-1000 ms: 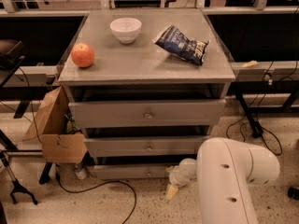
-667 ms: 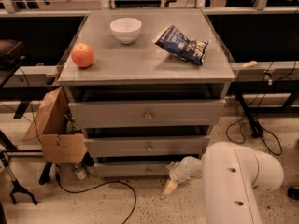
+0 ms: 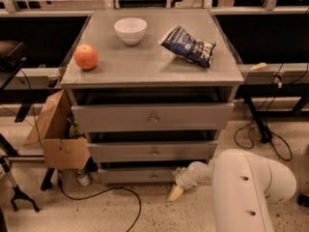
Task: Close bottom drawer
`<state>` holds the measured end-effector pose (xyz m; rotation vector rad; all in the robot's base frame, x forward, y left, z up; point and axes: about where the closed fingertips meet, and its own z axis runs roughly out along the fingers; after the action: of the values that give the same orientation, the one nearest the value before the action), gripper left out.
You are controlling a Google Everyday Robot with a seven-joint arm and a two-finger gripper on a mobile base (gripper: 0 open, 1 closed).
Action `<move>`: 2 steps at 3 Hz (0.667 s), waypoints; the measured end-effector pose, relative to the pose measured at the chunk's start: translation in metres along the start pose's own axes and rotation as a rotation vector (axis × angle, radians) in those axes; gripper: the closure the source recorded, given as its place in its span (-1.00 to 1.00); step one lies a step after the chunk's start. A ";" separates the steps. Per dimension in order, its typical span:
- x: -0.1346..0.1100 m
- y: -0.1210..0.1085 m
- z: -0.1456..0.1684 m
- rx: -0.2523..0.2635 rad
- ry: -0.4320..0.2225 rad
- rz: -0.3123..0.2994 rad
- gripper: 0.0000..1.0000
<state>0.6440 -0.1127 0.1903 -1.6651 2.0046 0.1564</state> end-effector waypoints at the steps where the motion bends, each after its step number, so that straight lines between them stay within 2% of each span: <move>1: 0.004 -0.003 -0.006 -0.003 -0.018 0.035 -1.00; 2: 0.013 0.007 -0.020 -0.070 -0.055 0.101 -1.00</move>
Offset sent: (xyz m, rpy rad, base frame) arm -0.0409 -0.0283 0.0181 0.1543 0.2252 -0.0227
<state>0.6296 -0.1307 0.2003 -1.5846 2.0641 0.3090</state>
